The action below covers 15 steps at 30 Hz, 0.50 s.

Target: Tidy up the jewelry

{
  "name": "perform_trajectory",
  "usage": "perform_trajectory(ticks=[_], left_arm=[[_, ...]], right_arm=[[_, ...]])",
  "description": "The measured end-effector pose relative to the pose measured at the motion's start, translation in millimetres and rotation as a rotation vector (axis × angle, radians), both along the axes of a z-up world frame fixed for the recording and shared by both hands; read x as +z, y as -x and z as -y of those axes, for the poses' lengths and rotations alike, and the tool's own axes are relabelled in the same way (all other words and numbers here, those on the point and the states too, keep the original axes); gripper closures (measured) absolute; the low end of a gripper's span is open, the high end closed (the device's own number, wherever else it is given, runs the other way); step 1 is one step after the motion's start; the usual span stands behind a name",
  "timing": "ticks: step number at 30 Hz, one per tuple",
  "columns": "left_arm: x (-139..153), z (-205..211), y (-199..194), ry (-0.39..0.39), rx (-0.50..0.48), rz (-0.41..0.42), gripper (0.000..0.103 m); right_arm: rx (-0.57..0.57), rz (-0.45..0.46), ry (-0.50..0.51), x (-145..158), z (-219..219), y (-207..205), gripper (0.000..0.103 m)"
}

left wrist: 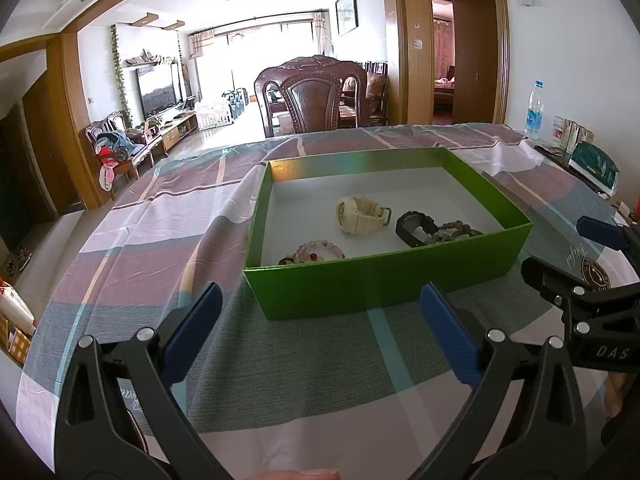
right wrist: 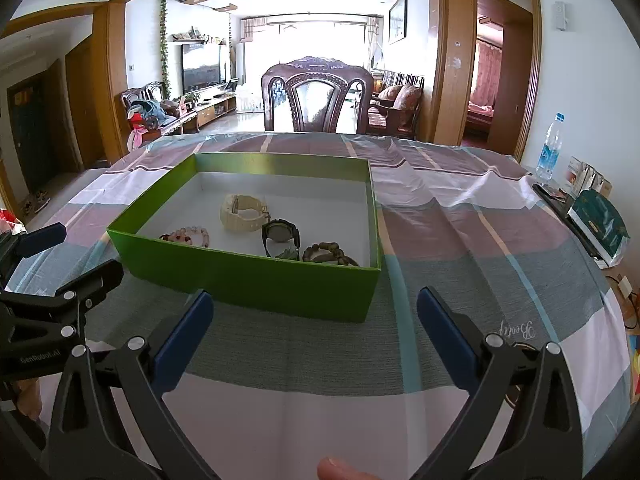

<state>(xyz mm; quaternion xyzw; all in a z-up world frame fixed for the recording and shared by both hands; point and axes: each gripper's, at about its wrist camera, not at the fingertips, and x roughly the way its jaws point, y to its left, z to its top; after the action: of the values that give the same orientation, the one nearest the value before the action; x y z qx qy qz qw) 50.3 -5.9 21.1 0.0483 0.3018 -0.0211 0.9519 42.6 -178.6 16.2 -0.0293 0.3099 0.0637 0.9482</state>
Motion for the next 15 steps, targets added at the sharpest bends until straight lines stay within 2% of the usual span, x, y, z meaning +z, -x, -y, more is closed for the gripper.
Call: perform_trajectory(ticks=[9, 15], left_arm=[[0.1, -2.2, 1.4, 0.018, 0.011, 0.007, 0.004], [2.3, -1.9, 4.6, 0.01, 0.032, 0.028, 0.004]], right_arm=[[-0.016, 0.027, -0.043, 3.2, 2.4, 3.2, 0.004], [-0.042, 0.043, -0.026, 2.8, -1.1, 5.8, 0.003]])
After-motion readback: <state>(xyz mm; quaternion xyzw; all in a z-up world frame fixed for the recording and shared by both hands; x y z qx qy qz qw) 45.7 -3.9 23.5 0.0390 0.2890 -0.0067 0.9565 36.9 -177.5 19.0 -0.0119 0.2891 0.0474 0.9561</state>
